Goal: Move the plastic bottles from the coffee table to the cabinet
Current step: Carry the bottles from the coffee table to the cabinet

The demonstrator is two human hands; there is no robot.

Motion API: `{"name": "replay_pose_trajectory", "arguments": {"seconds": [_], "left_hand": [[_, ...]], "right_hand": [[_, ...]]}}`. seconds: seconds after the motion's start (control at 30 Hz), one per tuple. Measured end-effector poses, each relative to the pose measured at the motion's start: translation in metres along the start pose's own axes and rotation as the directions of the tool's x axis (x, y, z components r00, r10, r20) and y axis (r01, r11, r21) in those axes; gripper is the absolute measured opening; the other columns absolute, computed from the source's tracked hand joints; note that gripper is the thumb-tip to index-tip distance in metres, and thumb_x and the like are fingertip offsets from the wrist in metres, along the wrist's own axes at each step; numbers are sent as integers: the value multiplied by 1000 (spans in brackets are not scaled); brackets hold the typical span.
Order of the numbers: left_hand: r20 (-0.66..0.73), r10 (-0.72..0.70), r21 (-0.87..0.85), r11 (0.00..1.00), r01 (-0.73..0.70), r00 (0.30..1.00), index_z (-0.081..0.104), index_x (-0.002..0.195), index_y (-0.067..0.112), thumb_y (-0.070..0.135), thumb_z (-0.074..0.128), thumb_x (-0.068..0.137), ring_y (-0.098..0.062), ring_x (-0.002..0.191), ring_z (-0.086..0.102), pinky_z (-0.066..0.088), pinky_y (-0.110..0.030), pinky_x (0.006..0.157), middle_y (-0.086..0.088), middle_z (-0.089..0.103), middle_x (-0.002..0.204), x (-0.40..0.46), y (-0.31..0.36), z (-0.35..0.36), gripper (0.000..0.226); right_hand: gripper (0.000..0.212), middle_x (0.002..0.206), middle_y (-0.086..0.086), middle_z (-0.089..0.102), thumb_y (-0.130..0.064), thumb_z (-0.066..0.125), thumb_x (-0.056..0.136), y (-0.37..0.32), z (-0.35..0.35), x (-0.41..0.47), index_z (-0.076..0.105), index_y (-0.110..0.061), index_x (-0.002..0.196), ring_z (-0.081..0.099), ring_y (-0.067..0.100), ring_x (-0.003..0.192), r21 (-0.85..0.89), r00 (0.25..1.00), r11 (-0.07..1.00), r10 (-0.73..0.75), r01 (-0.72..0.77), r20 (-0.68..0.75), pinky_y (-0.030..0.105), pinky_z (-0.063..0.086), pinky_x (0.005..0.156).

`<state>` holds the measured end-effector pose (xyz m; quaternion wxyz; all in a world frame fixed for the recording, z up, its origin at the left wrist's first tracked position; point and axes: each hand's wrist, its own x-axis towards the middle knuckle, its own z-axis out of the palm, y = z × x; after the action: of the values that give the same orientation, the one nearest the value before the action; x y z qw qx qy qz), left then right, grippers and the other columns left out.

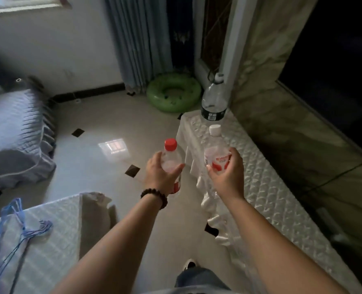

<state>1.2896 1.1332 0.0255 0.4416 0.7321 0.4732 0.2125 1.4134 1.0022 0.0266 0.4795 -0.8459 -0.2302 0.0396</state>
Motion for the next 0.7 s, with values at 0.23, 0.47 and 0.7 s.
{"name": "replay_pose_trajectory", "arguments": {"seconds": [0.23,0.47,0.7], "left_hand": [[149,49,40,998,-56,988,44,131,27,54,75,69,-18,106,54,51,-41,91,2,53,121,71,43,72,74],[275,76,67,993,-98,959,46,132,21,50,76,71,-21,107,55,51,-43,92,-3,54,122,150,66,125,74],[434,78,102,986,-135,898,44,134,23,50,74,73,-22,108,56,51,-44,92,-2,56,120,271,82,178,73]], "right_hand": [[72,129,8,49,-31,74,76,38,-18,68,38,-17,136,51,24,116,-23,985,992,118,-122,-127,37,51,85],[74,135,7,46,-28,77,75,68,-3,134,36,-22,135,50,24,119,-55,945,963,248,-265,-211,30,46,83],[76,133,9,47,-28,78,76,82,41,219,35,-16,138,53,24,116,-41,875,920,357,-390,-328,22,43,77]]}}
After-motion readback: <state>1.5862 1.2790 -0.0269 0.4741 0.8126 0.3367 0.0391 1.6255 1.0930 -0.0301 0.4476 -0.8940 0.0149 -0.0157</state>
